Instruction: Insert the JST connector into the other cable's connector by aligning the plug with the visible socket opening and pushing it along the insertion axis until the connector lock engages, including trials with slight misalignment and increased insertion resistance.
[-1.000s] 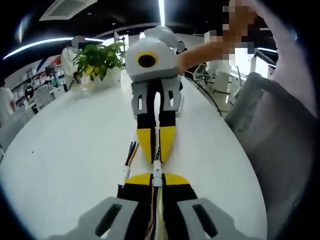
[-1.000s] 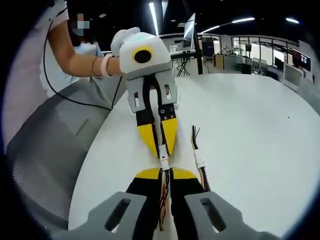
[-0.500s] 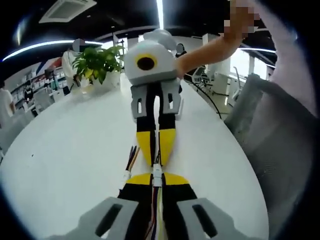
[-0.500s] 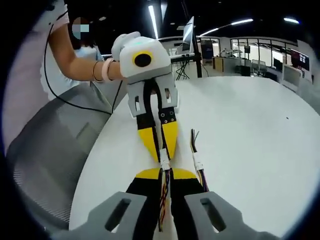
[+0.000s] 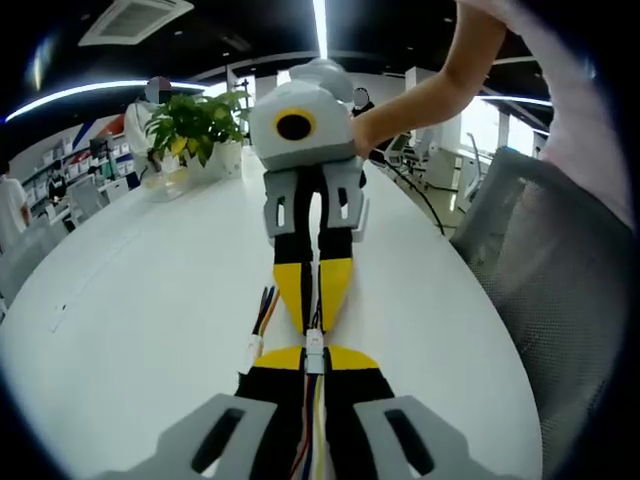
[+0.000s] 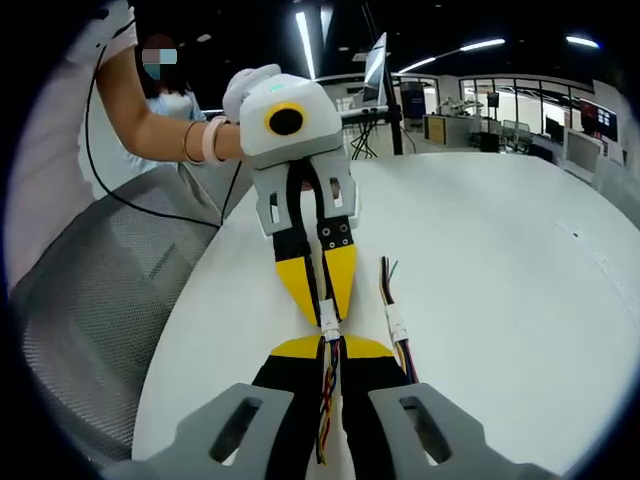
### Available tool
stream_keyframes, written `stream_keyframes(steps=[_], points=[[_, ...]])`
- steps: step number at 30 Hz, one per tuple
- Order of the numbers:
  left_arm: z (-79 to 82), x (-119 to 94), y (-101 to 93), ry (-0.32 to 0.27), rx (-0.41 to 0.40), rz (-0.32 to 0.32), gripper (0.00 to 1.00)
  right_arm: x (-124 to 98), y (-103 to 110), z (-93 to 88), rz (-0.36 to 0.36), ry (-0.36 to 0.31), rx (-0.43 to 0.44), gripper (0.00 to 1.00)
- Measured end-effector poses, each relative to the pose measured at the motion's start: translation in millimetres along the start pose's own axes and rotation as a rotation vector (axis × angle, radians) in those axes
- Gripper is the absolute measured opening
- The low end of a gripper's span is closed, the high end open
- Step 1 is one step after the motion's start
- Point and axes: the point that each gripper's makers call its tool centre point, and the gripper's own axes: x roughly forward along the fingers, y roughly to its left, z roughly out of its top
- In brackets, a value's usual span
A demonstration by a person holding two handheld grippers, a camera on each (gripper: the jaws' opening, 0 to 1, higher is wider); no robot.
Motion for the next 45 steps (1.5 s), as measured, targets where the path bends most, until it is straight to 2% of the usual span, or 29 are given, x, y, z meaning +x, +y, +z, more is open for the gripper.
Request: stream_keyframes(steps=[17, 35, 45], points=[[-13.8, 5.1, 6.7, -0.022, -0.047, 0.003, 0.00, 7.4, -8.0, -8.3, -0.037, -0.050, -0.069, 0.03], [-16.9, 7.9, 5.7, -0.051, -0.079, 0.019, 0.01, 8.8, -9.5, -12.8, -0.066, -0.088, -0.049, 0.04], [-17.7, 5.0, 8.3, -0.033, -0.102, 0.048, 0.01, 9.1, -9.8, -12.3, -0.080, -0.075, -0.029, 0.06]])
